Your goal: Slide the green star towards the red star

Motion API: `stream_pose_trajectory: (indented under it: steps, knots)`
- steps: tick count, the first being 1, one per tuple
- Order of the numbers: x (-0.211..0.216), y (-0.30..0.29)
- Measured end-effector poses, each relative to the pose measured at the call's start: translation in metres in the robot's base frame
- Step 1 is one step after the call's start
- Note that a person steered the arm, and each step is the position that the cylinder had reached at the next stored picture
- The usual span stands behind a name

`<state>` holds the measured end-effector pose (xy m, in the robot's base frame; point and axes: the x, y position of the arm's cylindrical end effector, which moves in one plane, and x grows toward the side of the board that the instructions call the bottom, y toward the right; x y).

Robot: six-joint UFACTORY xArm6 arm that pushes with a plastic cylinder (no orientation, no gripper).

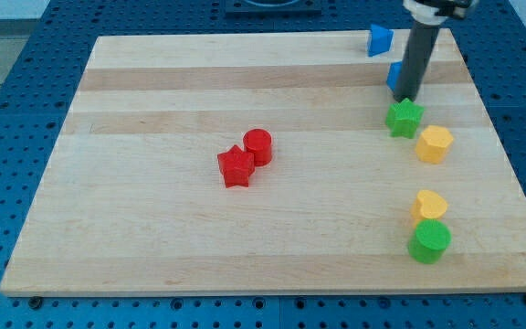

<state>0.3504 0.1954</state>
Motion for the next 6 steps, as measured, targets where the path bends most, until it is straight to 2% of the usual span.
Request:
stream_pose_trajectory:
  steps: [1, 4, 6]
  knots:
    - [0.014, 0.017]
    - [0.069, -0.072]
    - [0.115, -0.085]
